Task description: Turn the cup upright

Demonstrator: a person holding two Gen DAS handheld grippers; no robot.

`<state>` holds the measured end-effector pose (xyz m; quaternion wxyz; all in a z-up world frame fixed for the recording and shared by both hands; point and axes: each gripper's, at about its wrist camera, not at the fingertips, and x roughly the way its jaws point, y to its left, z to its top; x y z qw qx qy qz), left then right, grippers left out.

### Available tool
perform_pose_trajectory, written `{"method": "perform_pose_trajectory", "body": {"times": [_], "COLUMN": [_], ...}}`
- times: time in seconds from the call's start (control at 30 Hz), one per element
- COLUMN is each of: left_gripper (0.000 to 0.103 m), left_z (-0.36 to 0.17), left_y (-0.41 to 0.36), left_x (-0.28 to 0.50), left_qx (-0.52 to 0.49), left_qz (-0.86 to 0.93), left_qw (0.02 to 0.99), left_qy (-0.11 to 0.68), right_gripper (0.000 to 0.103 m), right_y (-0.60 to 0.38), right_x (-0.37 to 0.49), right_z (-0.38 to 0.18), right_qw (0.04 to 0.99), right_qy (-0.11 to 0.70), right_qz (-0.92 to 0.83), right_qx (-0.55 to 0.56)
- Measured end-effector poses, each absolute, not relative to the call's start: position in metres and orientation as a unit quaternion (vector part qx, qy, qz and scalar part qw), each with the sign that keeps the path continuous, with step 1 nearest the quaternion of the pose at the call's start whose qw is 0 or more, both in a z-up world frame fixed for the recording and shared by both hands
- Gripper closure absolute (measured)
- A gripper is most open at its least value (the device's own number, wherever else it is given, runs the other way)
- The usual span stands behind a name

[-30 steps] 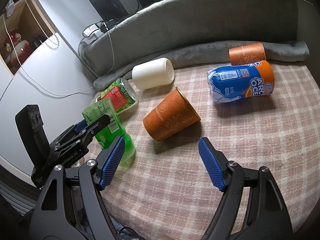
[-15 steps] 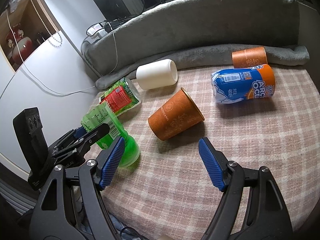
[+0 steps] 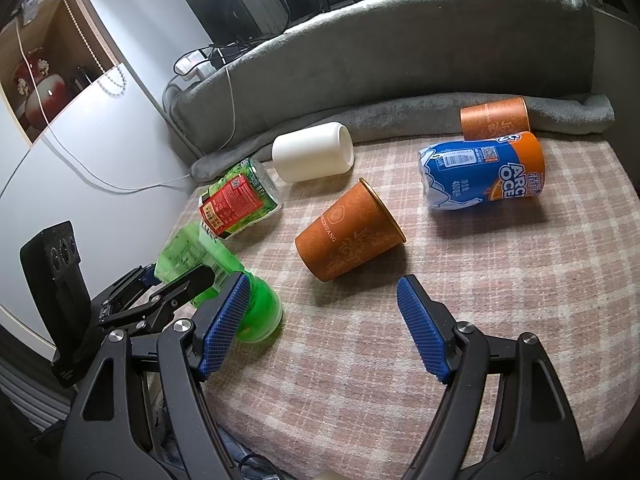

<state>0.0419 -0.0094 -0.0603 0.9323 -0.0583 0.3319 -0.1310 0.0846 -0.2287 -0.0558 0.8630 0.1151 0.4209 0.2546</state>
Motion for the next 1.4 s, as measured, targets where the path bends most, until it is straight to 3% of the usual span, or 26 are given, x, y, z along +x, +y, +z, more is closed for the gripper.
{"method": "perform_pose_trajectory", "body": {"times": [0.13,0.3,1.0,1.33,1.4], "left_gripper": [0.027,0.023,0.022,0.022,0.022], "left_z": [-0.058,-0.055,-0.031,-0.004,0.001], "left_y": [-0.012,-0.011,-0.010,0.004,0.006], "left_x": [0.038,0.035,0.013,-0.008,-0.014], "left_qx": [-0.053,-0.057,-0.054,-0.062,-0.058], "left_qz": [-0.136,-0.138,-0.139,-0.081,-0.058], "left_qw": [0.932,0.933,0.944,0.971,0.978], "left_qy": [0.331,0.329,0.294,0.215,0.192], "right_gripper": [0.024,0.024,0.024,0.024,0.013], "right_y": [-0.230,-0.232,-0.237,-0.241,-0.241], "right_x": [0.082,0.080,0.073,0.062,0.059], "right_z": [-0.054,-0.050,-0.044,-0.030,-0.027], "right_qw": [0.867,0.875,0.887,0.930,0.940], "right_qy": [0.414,0.402,0.381,0.316,0.298], "right_qz": [0.252,0.248,0.239,0.181,0.162], "right_qx": [0.112,0.107,0.103,0.059,0.044]}}
